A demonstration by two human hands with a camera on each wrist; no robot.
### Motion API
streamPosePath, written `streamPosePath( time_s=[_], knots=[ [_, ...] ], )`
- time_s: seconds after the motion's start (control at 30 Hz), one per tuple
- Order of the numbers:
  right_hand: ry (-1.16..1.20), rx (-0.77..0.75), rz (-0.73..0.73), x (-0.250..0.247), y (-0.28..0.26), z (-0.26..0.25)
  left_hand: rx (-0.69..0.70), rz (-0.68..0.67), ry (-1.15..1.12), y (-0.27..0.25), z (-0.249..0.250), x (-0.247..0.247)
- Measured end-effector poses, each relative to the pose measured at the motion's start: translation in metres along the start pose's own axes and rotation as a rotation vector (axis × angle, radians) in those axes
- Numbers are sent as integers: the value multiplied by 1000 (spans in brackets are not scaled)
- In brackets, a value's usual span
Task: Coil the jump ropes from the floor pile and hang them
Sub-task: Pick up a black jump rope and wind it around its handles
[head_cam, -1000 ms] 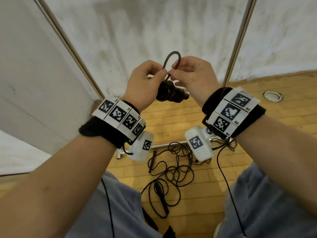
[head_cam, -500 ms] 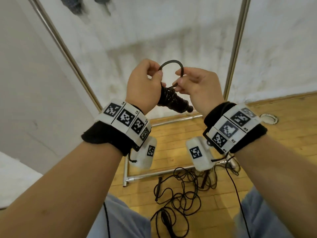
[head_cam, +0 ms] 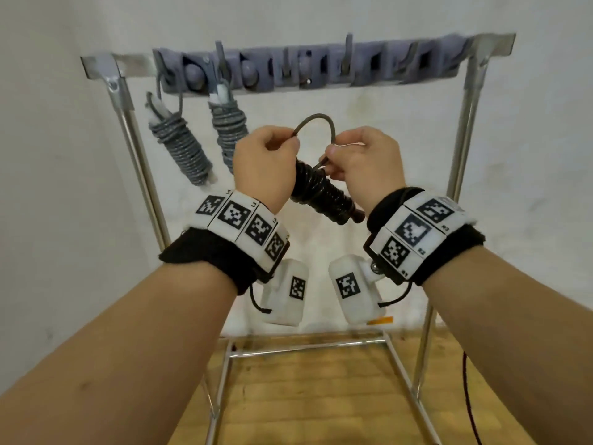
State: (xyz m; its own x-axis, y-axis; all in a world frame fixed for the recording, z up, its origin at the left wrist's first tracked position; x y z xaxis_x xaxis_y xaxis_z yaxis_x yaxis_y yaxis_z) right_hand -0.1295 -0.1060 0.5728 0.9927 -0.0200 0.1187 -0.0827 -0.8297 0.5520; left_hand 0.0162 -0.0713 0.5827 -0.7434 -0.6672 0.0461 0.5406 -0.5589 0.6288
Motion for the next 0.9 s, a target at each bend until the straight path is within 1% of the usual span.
streamPosePath(
  time_s=[0.2, 0.33, 0.47, 0.6, 0.77, 0.83, 0.9],
  knots=[
    [6, -102, -25, 30, 46, -38, 83, 132, 39, 53, 26, -6],
    [-14, -153, -33, 47, 72, -57, 135, 179, 91, 78, 42, -8],
    [-92, -145, -57, 57, 86, -57, 113, 145, 237, 92, 45, -4],
    [-124, -83, -102, 58, 88, -40, 169, 108, 435, 90, 46, 2],
    [-137, -92, -100, 52, 77, -28, 204, 93, 525, 80, 43, 1],
    [-129, -113, -81, 49, 73, -30, 246, 78, 558, 73, 43, -1],
    [-144, -138, -43, 44, 67, -29, 346, 48, 606, 59, 43, -1]
  ],
)
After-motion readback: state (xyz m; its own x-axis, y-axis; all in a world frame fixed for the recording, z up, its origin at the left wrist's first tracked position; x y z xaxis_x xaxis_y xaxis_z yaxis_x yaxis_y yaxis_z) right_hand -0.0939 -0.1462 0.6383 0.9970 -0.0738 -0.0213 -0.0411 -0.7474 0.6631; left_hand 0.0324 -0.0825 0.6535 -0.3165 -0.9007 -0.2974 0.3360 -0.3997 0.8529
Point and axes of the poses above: each hand's wrist, its own y-axis towards the middle knuckle, its own x-axis out of the palm, z = x × y, the point moved 6 cm from there along y, towards the middle knuckle, and after that the axes turned 5 degrees about z, right-handed, at the moved point
